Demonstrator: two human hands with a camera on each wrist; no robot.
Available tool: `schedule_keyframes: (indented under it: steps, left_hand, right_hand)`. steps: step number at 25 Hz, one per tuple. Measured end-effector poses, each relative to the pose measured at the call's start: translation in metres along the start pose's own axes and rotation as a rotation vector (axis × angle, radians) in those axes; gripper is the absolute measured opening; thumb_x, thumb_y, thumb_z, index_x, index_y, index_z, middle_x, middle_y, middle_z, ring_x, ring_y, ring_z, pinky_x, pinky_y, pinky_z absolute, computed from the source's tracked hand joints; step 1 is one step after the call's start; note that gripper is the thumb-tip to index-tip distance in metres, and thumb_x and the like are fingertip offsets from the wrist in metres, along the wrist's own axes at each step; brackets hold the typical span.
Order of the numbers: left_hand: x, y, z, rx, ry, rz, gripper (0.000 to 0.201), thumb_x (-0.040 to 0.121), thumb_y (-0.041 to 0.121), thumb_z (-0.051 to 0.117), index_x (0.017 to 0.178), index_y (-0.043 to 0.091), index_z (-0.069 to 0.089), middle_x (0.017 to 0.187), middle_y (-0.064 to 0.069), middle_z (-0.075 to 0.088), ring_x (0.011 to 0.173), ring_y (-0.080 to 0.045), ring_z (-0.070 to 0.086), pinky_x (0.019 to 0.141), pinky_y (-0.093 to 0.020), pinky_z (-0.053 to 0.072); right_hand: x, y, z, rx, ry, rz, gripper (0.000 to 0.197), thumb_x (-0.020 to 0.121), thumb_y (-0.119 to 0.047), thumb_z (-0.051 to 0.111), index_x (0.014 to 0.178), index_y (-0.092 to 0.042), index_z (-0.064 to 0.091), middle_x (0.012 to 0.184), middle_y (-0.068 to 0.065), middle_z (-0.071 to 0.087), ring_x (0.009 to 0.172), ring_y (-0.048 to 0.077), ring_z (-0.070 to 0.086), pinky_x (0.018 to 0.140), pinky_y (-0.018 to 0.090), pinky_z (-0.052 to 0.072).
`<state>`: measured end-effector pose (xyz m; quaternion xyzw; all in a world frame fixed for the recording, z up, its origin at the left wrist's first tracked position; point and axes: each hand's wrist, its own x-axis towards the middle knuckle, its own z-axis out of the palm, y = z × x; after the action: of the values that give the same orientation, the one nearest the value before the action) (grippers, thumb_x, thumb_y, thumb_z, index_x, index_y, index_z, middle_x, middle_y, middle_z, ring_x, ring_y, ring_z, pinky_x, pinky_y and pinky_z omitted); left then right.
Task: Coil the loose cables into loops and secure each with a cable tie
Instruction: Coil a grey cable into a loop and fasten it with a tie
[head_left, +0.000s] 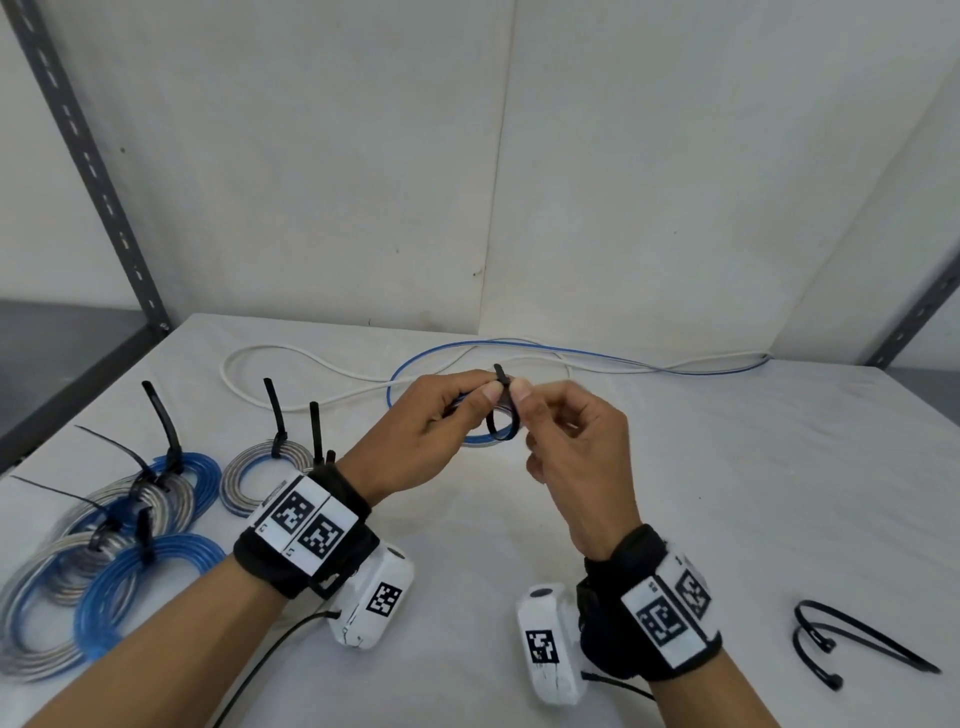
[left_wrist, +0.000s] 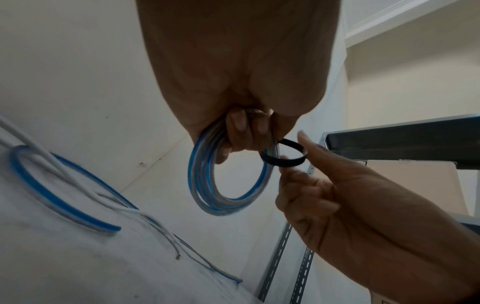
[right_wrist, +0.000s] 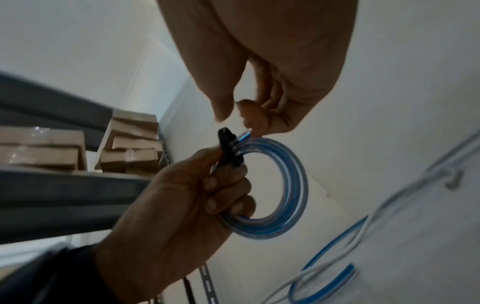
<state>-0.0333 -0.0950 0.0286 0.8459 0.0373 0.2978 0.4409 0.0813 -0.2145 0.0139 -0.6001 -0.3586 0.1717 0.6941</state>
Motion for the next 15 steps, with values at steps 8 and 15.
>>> schedule_keyframes:
  steps: [8,15]
  left_hand:
    - [-0.003,-0.01,0.01,-0.037,-0.193,-0.073,0.033,0.109,0.016,0.042,0.093,0.007,0.069,0.062,0.017,0.039,0.06,-0.004,0.033,0.06,-0.015,0.03]
    - [-0.005,-0.005,0.013,-0.004,-0.35,-0.098,0.034,0.11,0.012,0.041,0.11,-0.003,0.071,0.066,0.019,0.05,0.06,0.0,0.042,0.064,-0.012,0.034]
  right_hand:
    - [0.01,0.003,-0.017,-0.031,-0.132,0.162,0.021,0.094,-0.026,0.071,0.088,-0.007,0.077,0.076,-0.001,0.076,0.07,0.006,0.07,0.067,0.016,0.051]
    - [0.019,0.01,-0.025,0.101,0.03,0.233,0.021,0.091,-0.018,0.074,0.072,-0.013,0.066,0.055,-0.014,0.058,0.057,0.001,0.053,0.06,0.014,0.041]
